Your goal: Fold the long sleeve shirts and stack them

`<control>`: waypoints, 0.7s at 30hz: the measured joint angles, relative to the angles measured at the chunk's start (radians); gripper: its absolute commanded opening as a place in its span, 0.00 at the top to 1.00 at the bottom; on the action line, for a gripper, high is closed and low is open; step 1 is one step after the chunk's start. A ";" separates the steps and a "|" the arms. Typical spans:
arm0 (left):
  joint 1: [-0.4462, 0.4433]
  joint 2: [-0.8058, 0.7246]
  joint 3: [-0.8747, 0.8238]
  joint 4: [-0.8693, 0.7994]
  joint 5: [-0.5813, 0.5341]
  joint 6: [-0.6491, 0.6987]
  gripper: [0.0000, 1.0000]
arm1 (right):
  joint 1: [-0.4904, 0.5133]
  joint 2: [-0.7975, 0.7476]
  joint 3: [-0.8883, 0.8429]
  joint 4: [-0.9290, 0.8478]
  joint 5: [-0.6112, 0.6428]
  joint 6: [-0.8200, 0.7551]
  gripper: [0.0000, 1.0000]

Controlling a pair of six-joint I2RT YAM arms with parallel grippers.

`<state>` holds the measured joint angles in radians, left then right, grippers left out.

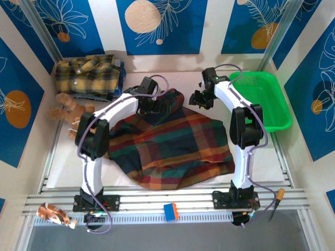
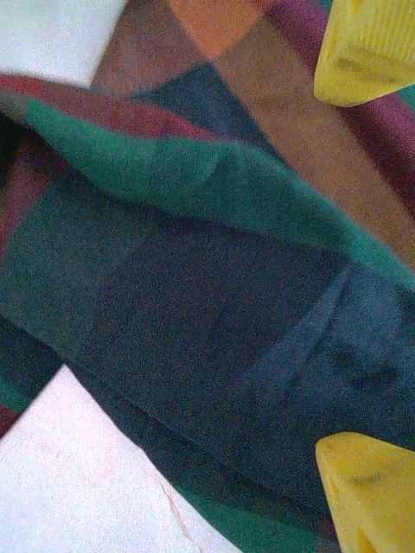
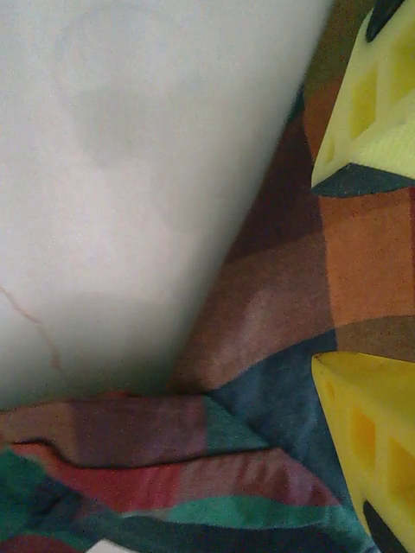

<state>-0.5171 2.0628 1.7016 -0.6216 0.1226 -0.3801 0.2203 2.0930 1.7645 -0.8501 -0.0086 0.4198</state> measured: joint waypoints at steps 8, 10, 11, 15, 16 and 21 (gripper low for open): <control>-0.034 0.229 0.245 -0.080 -0.050 0.073 0.32 | 0.030 -0.002 -0.155 -0.003 0.001 0.005 0.50; -0.038 0.251 0.259 -0.083 -0.050 0.088 0.49 | 0.028 -0.003 -0.190 -0.004 0.006 0.005 0.50; -0.038 0.258 0.264 -0.087 -0.050 0.098 0.59 | 0.028 -0.007 -0.203 -0.003 0.009 0.006 0.50; -0.019 0.294 0.345 -0.117 -0.053 0.120 0.85 | 0.028 -0.050 -0.258 -0.002 0.021 0.018 0.51; -0.011 0.306 0.384 -0.123 -0.054 0.124 0.87 | 0.028 -0.060 -0.268 0.000 0.024 0.023 0.51; 0.064 0.320 0.572 -0.119 -0.057 0.124 0.89 | 0.028 -0.089 -0.325 0.024 0.027 0.063 0.51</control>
<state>-0.4526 2.3833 2.2734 -0.7410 0.0654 -0.2565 0.2485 2.0041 1.4399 -0.8261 0.0185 0.4831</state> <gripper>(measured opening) 0.116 0.490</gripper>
